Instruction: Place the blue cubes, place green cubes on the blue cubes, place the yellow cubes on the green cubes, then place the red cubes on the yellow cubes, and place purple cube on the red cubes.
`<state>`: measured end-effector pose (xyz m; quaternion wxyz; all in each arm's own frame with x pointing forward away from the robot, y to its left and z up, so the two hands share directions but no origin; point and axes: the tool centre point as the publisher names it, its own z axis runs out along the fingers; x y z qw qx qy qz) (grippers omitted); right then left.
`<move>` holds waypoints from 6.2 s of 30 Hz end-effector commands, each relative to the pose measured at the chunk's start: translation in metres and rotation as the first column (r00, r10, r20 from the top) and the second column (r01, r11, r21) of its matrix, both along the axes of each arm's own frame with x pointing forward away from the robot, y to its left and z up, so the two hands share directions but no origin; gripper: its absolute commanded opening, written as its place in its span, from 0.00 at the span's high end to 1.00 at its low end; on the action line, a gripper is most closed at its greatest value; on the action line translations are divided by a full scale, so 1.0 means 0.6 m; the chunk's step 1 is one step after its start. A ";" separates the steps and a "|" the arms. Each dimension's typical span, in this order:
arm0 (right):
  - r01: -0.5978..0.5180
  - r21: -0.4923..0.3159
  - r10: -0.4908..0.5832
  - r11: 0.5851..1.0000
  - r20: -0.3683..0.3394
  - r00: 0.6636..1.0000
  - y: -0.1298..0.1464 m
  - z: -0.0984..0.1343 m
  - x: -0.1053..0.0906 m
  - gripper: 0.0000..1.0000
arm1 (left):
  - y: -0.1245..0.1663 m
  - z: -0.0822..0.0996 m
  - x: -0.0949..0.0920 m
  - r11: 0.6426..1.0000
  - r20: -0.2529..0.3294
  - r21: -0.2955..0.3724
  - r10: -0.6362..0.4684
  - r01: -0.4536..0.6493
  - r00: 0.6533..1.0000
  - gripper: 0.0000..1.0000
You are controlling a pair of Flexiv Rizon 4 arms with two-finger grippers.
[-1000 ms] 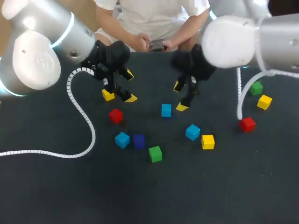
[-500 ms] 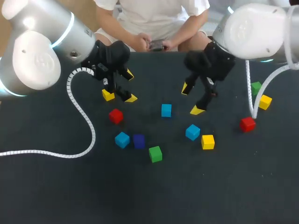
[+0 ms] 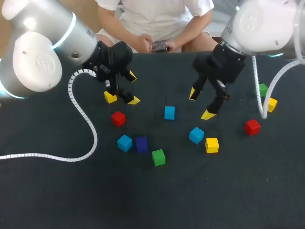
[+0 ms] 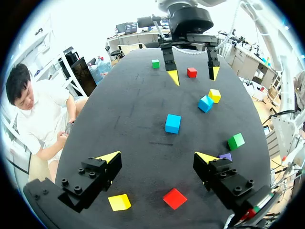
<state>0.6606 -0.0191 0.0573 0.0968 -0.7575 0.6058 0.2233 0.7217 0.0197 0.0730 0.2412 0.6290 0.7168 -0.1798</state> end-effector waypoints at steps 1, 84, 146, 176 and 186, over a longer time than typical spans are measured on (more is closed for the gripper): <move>-0.004 -0.005 0.004 1.000 0.022 1.000 0.005 -0.002 -0.018 0.00 | 0.001 0.000 0.001 1.000 0.000 -0.001 -0.002 0.002 1.000 0.00; -0.256 -0.207 0.298 0.944 0.206 0.932 0.000 -0.069 -0.092 0.00 | 0.001 0.000 0.001 1.000 0.000 -0.001 -0.002 0.002 1.000 0.00; 0.007 -0.222 0.017 0.975 0.106 0.994 -0.036 -0.081 -0.098 0.00 | 0.001 0.000 0.001 1.000 0.000 -0.001 -0.002 0.002 1.000 0.00; 0.020 -0.116 -0.011 0.993 0.076 0.997 0.021 -0.101 -0.063 0.00 | 0.001 0.000 0.001 1.000 0.000 -0.001 -0.002 0.002 1.000 0.00; 0.022 -0.155 -0.010 0.988 0.081 0.997 0.016 -0.103 -0.066 0.00 | 0.001 0.000 0.001 1.000 0.000 -0.001 -0.002 0.002 1.000 0.00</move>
